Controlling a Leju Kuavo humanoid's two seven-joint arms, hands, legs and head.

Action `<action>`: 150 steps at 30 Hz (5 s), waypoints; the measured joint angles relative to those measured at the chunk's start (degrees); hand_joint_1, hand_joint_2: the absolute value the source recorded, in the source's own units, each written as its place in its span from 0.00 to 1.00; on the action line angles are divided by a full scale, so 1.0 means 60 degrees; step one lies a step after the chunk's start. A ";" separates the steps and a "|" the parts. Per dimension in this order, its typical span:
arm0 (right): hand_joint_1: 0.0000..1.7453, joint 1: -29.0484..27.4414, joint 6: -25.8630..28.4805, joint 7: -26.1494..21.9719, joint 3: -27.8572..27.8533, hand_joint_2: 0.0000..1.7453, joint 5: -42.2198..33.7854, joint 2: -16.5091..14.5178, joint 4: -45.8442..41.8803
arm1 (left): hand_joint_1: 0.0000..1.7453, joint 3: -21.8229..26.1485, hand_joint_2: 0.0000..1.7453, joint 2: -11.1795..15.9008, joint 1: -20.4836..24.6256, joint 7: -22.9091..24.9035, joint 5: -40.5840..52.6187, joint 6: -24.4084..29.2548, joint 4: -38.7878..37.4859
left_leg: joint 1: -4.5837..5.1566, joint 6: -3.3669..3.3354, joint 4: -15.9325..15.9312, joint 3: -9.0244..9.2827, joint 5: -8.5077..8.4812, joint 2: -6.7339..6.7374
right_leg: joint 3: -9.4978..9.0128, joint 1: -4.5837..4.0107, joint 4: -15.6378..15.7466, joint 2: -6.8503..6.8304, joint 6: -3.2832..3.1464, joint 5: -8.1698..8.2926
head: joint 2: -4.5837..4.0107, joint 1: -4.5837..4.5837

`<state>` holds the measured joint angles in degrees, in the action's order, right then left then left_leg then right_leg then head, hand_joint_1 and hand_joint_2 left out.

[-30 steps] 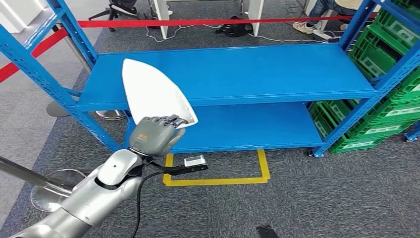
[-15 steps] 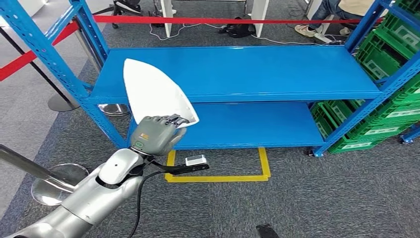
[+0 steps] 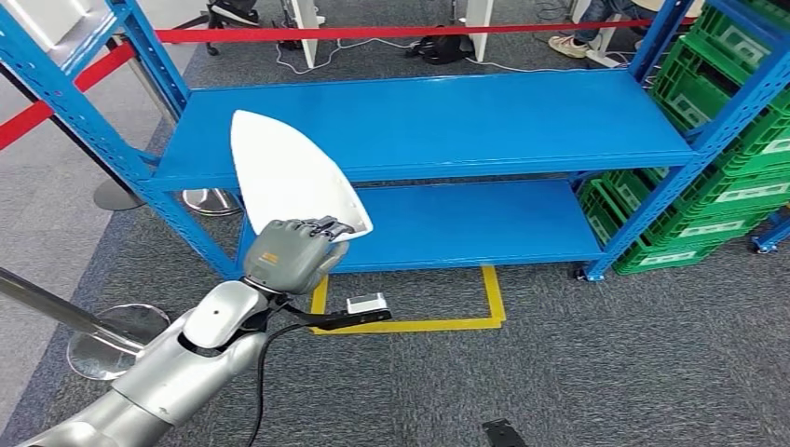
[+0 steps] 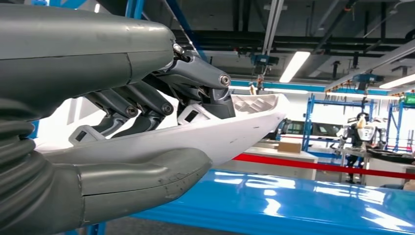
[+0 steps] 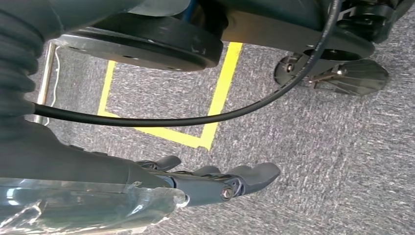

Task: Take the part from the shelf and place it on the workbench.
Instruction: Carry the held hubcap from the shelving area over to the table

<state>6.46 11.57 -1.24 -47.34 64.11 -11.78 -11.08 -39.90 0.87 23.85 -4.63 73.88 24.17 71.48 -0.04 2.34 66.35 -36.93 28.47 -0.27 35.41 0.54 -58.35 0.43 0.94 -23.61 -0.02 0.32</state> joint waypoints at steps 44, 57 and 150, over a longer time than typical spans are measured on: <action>0.00 -0.0056 -0.0060 -0.0228 -0.0025 1.00 -0.0115 -0.0034 0.0000 | 1.00 0.0200 1.00 0.0215 -0.0316 -0.0315 -0.0038 0.0569 0.0128 | 0.0072 -0.0325 -0.1674 0.0752 -0.0551 -0.0019 | 0.0060 -0.0030 0.0245 0.0004 0.0236 0.0330 | 0.0000 0.0003; 0.00 0.0078 -0.0151 -0.0433 -0.0210 1.00 -0.0364 -0.0055 0.0000 | 1.00 0.0408 1.00 0.0366 -0.0166 -0.1104 -0.1140 -0.0173 0.0076 | 0.0025 -0.0577 -0.1821 0.0641 -0.0804 0.0033 | 0.1262 0.0065 -0.2610 -0.0008 0.0523 -0.1138 | 0.0000 0.0075; 0.00 0.0096 -0.0137 -0.0542 -0.0415 1.00 -0.0369 -0.0149 -0.0026 | 1.00 0.0748 1.00 0.0526 -0.0033 -0.0649 -0.0953 -0.0794 0.0000 | -0.0094 -0.0465 -0.1435 0.0649 -0.0417 0.0305 | 0.1726 0.0023 -0.2805 -0.0027 0.0476 -0.0961 | 0.0000 0.0264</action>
<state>7.04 10.75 -4.49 -49.83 61.90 -12.68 -11.23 -35.41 4.03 23.65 -8.53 68.17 19.41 71.48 -0.61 -0.46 57.73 -33.04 25.97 1.56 45.77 0.68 -75.18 0.27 3.79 -29.38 -0.02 1.90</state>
